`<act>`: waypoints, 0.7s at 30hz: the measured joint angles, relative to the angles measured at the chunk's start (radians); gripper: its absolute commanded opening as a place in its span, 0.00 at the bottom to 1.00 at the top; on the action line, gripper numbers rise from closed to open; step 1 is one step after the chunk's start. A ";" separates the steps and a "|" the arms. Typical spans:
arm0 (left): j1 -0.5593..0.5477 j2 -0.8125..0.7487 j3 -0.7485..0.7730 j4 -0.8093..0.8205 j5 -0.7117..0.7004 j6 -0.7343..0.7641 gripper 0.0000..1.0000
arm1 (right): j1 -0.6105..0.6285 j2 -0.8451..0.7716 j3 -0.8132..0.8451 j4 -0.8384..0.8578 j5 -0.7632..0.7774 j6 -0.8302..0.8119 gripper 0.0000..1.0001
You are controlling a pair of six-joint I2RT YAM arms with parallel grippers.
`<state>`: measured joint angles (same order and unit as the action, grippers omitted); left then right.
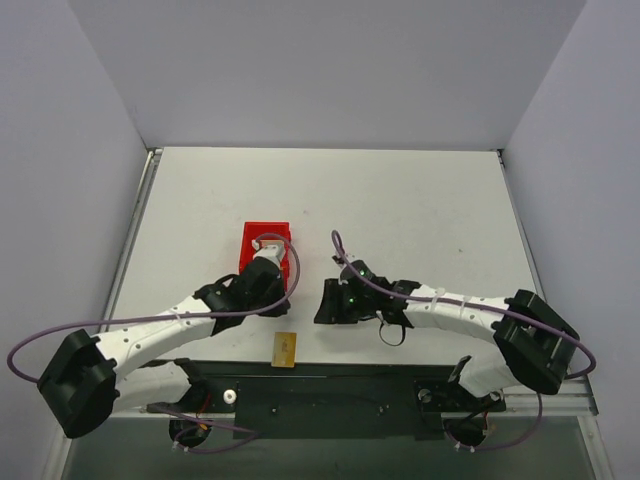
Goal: Put the credit cards into the card holder
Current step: Pick up the credit card at the corner of the board.
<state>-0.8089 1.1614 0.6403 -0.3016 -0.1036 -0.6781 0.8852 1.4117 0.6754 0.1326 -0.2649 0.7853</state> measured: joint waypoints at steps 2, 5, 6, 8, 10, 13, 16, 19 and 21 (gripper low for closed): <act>-0.002 -0.038 -0.027 -0.027 -0.018 -0.024 0.00 | 0.050 0.000 -0.025 0.042 0.010 0.047 0.34; -0.006 -0.114 -0.080 -0.072 -0.048 -0.068 0.00 | 0.129 0.013 -0.059 0.103 0.034 0.130 0.36; -0.006 -0.140 -0.097 -0.087 -0.058 -0.082 0.00 | 0.151 0.023 -0.065 0.120 0.042 0.158 0.36; -0.007 -0.183 -0.124 -0.115 -0.079 -0.109 0.00 | 0.188 0.047 -0.076 0.156 0.058 0.209 0.37; -0.007 -0.203 -0.142 -0.140 -0.095 -0.132 0.00 | 0.221 0.069 -0.089 0.192 0.074 0.259 0.38; -0.007 -0.202 -0.162 -0.163 -0.104 -0.156 0.00 | 0.260 0.096 -0.111 0.241 0.101 0.329 0.40; -0.008 -0.202 -0.194 -0.165 -0.105 -0.175 0.00 | 0.293 0.129 -0.124 0.285 0.121 0.391 0.41; -0.008 -0.202 -0.231 -0.167 -0.103 -0.181 0.00 | 0.323 0.143 -0.123 0.320 0.140 0.427 0.41; -0.008 -0.202 -0.243 -0.167 -0.101 -0.183 0.00 | 0.343 0.148 -0.123 0.329 0.151 0.449 0.41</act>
<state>-0.8165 0.9596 0.3977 -0.4683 -0.2047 -0.8612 1.2278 1.5593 0.5522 0.4614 -0.1139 1.2339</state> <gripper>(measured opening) 0.044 0.406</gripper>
